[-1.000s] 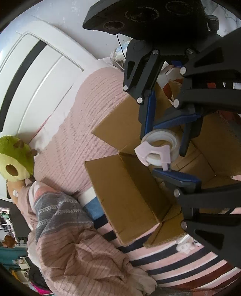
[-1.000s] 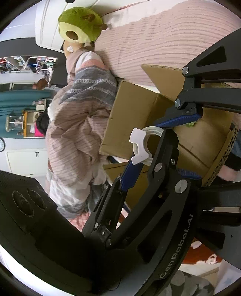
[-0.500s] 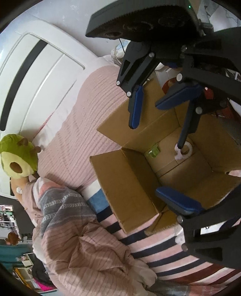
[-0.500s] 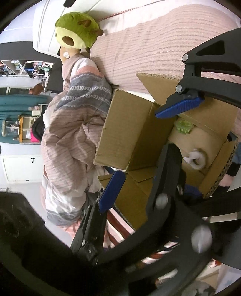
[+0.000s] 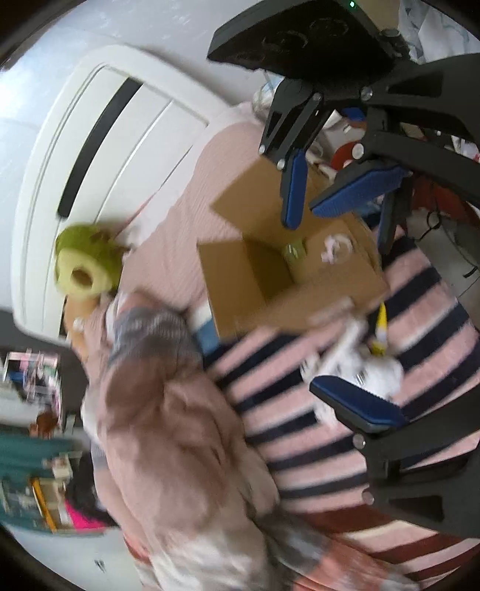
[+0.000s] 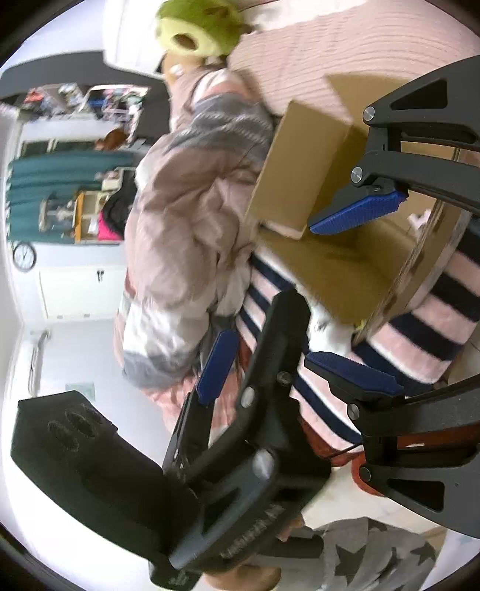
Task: Organize objects
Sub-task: 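Return the right gripper to the white plush toy and grasp it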
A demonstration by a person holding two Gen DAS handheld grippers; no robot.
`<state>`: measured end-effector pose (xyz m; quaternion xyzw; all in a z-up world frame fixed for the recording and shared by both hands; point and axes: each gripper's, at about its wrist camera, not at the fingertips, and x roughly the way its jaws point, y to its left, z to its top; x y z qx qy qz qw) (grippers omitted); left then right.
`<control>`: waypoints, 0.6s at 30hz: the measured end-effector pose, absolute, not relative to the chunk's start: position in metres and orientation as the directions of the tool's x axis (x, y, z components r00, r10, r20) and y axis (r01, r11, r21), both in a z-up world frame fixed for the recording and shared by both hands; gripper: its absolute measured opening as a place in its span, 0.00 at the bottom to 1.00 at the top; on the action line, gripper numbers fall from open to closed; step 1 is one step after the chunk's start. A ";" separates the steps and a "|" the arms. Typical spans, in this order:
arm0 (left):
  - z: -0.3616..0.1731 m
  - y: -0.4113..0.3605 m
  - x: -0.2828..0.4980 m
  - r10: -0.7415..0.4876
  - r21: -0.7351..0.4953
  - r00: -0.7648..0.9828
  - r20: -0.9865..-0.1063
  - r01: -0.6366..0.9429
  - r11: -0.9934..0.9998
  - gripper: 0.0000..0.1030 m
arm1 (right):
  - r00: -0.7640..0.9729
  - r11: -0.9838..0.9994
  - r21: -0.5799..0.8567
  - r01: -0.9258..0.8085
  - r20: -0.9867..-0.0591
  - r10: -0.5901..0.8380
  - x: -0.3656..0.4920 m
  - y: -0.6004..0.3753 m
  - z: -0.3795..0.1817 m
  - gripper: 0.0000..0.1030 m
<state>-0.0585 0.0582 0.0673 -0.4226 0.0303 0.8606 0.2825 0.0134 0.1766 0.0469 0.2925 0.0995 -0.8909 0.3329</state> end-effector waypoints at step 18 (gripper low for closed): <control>-0.061 -0.094 -0.030 0.334 -0.233 -0.555 -0.762 -0.245 -0.941 0.84 | -0.428 -0.692 0.129 0.710 -0.701 -0.570 0.014 0.034 -0.054 0.61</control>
